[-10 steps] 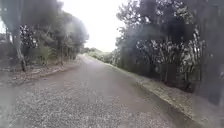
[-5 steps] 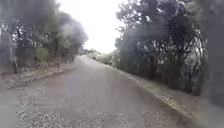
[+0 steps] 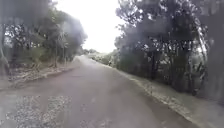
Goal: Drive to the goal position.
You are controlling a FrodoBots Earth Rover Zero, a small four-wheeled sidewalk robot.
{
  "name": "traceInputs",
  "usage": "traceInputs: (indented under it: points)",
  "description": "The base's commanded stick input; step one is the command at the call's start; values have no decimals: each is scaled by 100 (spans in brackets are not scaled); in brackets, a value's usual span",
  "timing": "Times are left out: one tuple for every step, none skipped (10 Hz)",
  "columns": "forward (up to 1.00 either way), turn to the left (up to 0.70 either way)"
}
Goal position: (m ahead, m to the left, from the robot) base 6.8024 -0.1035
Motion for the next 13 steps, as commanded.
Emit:
traceInputs:
  points:
    - [70,0]
    - [70,0]
    - [70,0]
    - [70,0]
    - [70,0]
    - [70,0]
    - [70,0]
    - [70,0]
    - [70,35]
    - [70,35]
    - [70,35]
    - [70,35]
    - [70,35]
